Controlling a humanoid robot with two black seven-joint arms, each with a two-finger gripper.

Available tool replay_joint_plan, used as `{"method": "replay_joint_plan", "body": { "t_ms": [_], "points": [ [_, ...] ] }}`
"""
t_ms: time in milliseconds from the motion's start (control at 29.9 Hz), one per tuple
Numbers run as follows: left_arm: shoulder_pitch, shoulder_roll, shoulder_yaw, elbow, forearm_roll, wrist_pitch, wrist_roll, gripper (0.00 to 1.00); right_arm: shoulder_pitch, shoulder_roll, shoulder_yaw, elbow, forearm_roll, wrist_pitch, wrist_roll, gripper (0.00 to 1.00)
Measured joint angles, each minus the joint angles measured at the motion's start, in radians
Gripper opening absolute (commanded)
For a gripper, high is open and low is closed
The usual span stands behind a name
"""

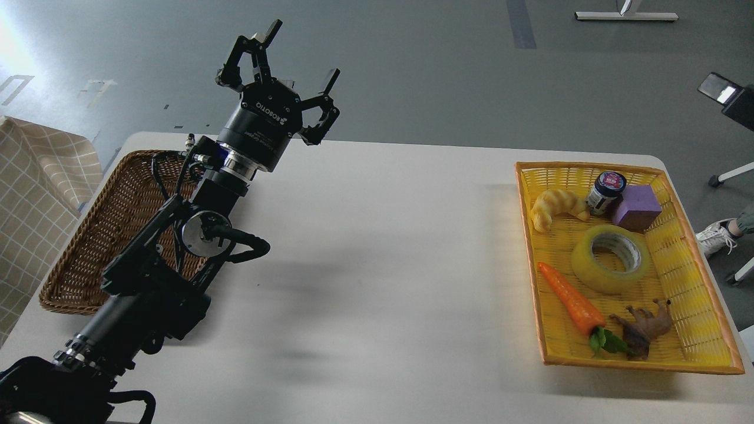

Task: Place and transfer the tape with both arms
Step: 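Raise the right gripper away from the yellow tray and reposition it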

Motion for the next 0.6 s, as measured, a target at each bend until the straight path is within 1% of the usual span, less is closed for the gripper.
{"method": "replay_joint_plan", "body": {
  "t_ms": [368, 501, 601],
  "points": [
    [0.013, 0.006, -0.003, -0.003, 0.002, 0.001, -0.004, 0.98, -0.196, 0.002, -0.001, -0.003, -0.277, 0.000, 0.002, 0.99],
    [0.020, 0.000, -0.005, -0.003, 0.002, -0.001, -0.006, 0.98, -0.213, 0.021, -0.002, -0.011, -0.345, 0.000, -0.003, 0.99],
    [0.021, -0.001, -0.006, -0.005, 0.002, -0.002, -0.006, 0.98, -0.211, 0.041, -0.002, -0.037, -0.381, 0.000, -0.020, 0.98]
  ]
}}
